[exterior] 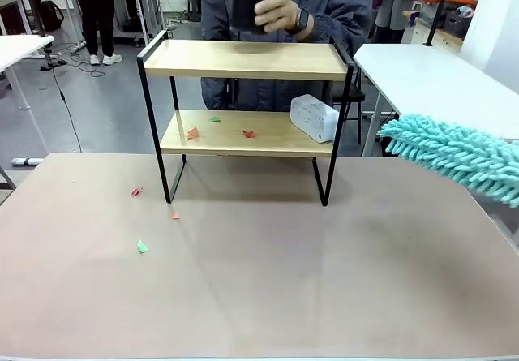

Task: Clean the shelf.
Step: Clean the specific tier of the Shelf with the Duster once objects are removed, then clean the remaining tier of the Shelf with the Duster once objects are removed.

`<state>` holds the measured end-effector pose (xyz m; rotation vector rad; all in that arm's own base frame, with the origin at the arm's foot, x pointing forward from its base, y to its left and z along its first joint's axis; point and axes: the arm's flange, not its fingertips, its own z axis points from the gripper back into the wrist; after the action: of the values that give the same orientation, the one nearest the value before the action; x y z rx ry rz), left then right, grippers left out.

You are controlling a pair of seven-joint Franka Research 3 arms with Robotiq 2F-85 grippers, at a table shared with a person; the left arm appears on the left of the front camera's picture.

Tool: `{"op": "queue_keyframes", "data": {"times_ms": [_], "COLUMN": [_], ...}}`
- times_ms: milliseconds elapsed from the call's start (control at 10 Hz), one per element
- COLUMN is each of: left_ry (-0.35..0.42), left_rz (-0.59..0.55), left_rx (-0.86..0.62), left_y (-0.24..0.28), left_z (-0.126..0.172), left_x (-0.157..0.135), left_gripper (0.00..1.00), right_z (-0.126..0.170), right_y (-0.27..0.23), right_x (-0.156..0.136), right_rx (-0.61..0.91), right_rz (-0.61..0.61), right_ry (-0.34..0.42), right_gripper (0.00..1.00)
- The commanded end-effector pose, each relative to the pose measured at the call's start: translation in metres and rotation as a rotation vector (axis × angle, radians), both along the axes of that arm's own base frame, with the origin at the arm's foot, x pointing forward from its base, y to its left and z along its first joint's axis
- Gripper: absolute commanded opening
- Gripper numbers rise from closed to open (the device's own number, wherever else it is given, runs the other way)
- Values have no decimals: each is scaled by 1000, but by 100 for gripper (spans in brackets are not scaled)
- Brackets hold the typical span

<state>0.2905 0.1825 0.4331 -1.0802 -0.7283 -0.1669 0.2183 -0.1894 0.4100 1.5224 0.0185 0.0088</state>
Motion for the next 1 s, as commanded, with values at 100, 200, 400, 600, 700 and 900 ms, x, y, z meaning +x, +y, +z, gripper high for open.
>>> {"op": "queue_keyframes", "data": {"times_ms": [100,200,400,600,700,900], "left_ry": [-31,-31,-31,-31,-31,-31], "left_rz": [0,0,0,0,0,0], "left_rx": [-16,-16,-16,-16,-16,-16], "left_y": [-3,-3,-3,-3,-3,-3], "left_z": [-1,-1,-1,-1,-1,-1], "left_x": [-1,-1,-1,-1,-1,-1], "left_gripper": [100,100,100,100,100,100], "right_z": [13,13,13,13,13,13], "right_y": [-7,-7,-7,-7,-7,-7], "right_x": [-3,-3,-3,-3,-3,-3], "right_rx": [-8,-8,-8,-8,-8,-8], "right_rz": [27,27,27,27,27,27], "right_ry": [-15,-15,-15,-15,-15,-15], "right_gripper": [12,12,12,12,12,12]}}
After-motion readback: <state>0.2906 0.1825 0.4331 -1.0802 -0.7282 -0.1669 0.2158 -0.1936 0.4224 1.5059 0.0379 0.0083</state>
